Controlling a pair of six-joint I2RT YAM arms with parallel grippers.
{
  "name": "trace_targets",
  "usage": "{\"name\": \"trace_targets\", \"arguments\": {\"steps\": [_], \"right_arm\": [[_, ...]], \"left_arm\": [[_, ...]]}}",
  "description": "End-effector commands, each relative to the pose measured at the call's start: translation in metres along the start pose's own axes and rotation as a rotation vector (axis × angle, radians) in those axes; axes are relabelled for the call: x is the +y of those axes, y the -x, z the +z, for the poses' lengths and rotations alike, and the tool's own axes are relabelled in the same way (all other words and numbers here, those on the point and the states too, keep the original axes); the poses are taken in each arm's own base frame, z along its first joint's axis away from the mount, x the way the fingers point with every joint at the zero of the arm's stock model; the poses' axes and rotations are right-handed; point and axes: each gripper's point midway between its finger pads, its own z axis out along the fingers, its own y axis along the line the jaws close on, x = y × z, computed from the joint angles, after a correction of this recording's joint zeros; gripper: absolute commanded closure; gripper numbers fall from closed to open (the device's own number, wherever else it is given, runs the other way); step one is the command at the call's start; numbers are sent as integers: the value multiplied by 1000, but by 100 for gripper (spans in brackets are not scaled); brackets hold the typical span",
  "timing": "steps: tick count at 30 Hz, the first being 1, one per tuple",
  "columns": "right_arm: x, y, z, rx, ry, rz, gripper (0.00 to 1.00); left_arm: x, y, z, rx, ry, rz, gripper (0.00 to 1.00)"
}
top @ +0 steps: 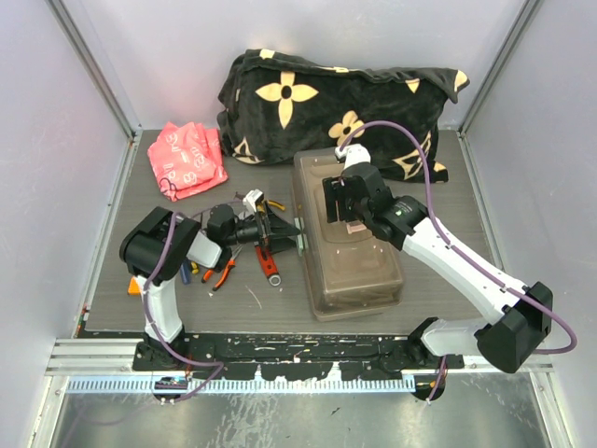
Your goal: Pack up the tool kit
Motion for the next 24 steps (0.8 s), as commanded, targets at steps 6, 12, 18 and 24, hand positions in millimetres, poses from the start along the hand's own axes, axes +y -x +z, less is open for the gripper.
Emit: {"name": "trace_targets", "arguments": {"steps": [6,12,18,24], "right_arm": [[-6,-48,10,177,-31,-43,29],[-5,-48,12,180,-26,-40,29],[-6,-49,9,176,-28,-36,29],[-7,-49,7,174,-27,-33,29]], "left_arm": [[-28,14,6,-52,-140,63,23],[-40,6,12,-24,-163,76,23],[-44,-3,19,10,-172,77,24],[-43,-7,22,26,-172,74,31]]}}
